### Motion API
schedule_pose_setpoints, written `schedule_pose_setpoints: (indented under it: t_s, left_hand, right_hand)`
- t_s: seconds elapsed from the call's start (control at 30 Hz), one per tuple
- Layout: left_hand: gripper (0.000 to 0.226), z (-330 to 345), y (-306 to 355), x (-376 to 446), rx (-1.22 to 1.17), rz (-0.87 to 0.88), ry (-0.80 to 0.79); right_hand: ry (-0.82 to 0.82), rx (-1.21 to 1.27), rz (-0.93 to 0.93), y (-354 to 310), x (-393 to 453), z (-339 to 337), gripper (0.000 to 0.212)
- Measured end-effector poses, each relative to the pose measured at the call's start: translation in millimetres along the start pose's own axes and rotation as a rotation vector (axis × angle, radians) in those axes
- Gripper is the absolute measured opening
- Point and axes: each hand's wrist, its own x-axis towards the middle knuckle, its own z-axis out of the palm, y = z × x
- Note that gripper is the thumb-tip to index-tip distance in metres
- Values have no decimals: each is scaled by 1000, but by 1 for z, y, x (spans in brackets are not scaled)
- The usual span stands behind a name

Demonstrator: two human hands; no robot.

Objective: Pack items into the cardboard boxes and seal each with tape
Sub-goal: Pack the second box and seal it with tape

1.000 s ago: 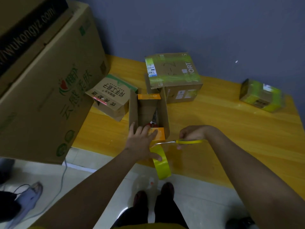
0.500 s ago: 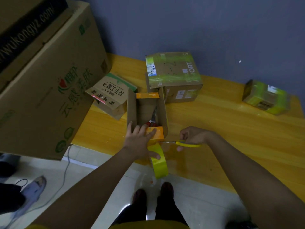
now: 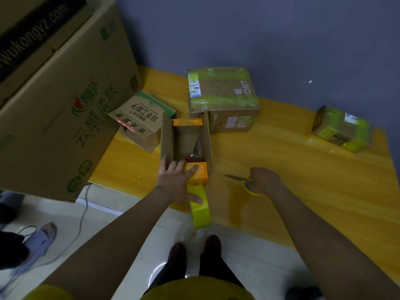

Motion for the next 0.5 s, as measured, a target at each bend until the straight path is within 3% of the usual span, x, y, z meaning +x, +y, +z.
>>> schedule_pose_setpoints:
  t_s: [0.07, 0.2, 0.27, 0.37, 0.5]
  left_hand:
    - [113, 0, 2, -1, 3, -5, -4]
    - [114, 1, 5, 0, -12, -34, -23]
    - [114, 3, 6, 1, -20, -38, -14]
    - [114, 6, 7, 0, -42, -42, -11]
    - [112, 9, 4, 0, -41, -29, 23]
  right_hand:
    - [90, 143, 72, -11, 2, 26, 37]
    - [285, 341, 38, -42, -3, 51, 21]
    - [340, 685, 37, -61, -11, 53, 25]
    - [94, 1112, -5, -98, -17, 53, 25]
    - [-66, 1221, 73, -125, -12, 54, 27]
